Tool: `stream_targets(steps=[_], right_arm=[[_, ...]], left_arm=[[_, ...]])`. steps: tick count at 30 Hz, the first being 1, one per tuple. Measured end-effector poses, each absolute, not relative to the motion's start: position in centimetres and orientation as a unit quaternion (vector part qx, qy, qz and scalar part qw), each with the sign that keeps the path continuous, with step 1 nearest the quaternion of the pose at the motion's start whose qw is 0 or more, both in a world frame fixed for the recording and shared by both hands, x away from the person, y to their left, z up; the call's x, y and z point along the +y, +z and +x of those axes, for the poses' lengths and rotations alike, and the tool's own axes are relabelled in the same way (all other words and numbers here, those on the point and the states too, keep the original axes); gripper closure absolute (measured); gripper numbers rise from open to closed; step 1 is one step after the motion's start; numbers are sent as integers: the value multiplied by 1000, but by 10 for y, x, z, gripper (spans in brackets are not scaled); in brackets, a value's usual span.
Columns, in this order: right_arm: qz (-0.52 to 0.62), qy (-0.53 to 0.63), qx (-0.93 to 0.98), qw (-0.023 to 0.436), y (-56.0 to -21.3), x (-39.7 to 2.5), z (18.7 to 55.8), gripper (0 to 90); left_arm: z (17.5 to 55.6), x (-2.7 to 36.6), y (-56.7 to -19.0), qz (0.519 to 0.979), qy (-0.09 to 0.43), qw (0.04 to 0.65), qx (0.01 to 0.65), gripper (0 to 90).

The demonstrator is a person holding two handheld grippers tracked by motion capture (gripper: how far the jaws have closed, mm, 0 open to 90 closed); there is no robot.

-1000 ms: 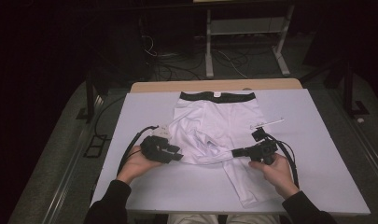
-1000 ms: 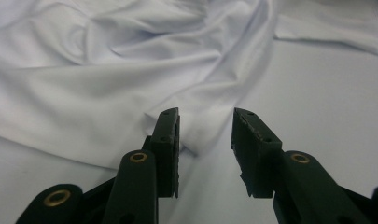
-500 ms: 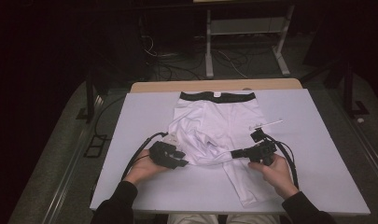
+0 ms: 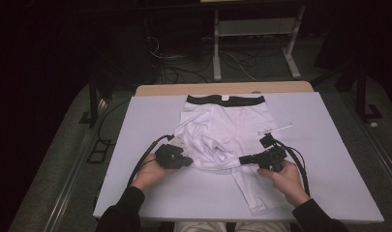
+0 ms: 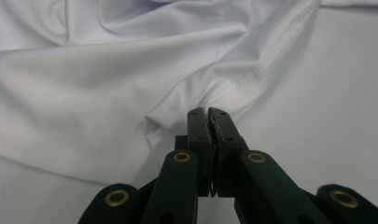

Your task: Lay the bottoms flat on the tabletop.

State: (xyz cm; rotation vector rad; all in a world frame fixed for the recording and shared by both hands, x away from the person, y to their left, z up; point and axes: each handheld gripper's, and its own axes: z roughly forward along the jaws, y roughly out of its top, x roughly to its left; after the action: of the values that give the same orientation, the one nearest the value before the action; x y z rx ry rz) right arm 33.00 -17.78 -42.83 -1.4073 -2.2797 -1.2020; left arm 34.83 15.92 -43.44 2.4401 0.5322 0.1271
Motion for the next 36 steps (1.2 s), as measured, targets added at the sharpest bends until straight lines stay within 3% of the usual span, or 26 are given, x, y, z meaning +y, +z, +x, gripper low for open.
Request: stream_targets(steps=[11, 23, 36], right_arm=[[-435, -407, -792, 132, -423, -145, 293, 882], [-395, -395, -809, 181, -435, -97, 259, 881], [-367, -370, -829, 200, -444, -69, 245, 881]], left_arm=[[306, 190, -407, 940, 69, 296, 155, 873], [278, 246, -407, 941, 69, 290, 159, 873], [261, 263, -408, 946, 65, 286, 136, 871]])
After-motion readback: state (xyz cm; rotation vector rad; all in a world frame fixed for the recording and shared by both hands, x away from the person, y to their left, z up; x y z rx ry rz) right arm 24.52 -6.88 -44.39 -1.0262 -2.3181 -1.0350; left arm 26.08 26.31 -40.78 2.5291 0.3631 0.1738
